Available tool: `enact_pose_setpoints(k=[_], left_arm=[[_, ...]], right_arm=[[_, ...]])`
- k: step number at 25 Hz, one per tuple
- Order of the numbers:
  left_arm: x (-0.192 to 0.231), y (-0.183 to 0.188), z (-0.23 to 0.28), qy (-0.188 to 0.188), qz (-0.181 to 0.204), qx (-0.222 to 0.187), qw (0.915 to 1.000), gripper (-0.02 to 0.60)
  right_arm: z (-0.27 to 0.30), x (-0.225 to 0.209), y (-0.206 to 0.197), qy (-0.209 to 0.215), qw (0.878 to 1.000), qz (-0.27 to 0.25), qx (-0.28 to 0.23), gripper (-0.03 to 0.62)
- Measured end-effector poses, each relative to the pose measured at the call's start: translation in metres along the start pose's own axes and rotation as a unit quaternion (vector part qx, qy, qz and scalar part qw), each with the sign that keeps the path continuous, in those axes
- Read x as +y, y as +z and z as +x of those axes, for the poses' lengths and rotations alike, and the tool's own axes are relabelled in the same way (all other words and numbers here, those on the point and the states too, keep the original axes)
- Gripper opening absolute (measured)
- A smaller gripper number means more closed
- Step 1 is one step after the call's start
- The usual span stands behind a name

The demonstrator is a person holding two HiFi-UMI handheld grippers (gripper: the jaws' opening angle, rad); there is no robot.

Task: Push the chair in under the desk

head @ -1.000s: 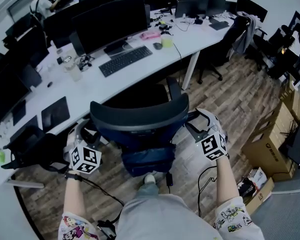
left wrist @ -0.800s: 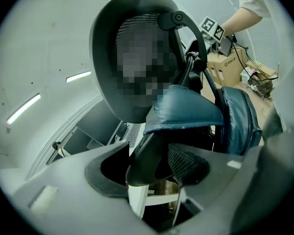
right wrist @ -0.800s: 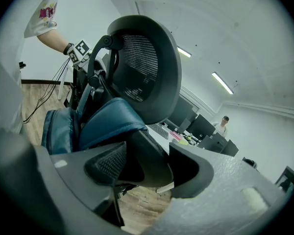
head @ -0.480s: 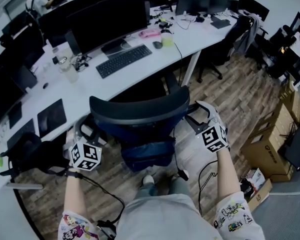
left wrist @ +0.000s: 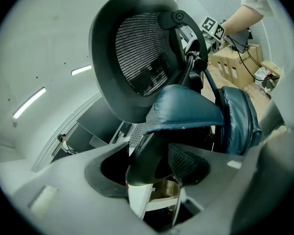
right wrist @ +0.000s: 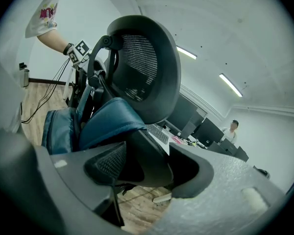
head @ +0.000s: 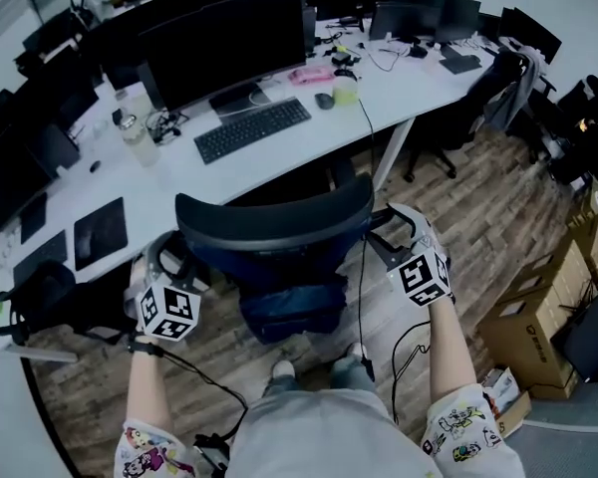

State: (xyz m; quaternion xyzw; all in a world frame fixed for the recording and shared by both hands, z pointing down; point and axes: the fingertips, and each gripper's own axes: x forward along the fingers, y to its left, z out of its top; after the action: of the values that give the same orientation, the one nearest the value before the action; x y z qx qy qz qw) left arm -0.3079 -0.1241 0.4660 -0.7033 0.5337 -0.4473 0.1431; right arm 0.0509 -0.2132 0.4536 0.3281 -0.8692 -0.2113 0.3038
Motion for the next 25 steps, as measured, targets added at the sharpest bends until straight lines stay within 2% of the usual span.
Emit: enact_pose_setpoints(k=[15,25], left_arm=[[-0.024,0.047,0.024,0.070,-0.050,0.062,0.9944,0.259],[-0.027,0.057,0.036,0.082,-0.071,0.094,0.9897,0.261]], right_arm=[[0.046,-0.079,-0.036,0.070,0.996,-0.045,-0.044,0.273],[0.064,-0.098,-0.038,0.087,0.993,-0.057,-0.065,0.275]])
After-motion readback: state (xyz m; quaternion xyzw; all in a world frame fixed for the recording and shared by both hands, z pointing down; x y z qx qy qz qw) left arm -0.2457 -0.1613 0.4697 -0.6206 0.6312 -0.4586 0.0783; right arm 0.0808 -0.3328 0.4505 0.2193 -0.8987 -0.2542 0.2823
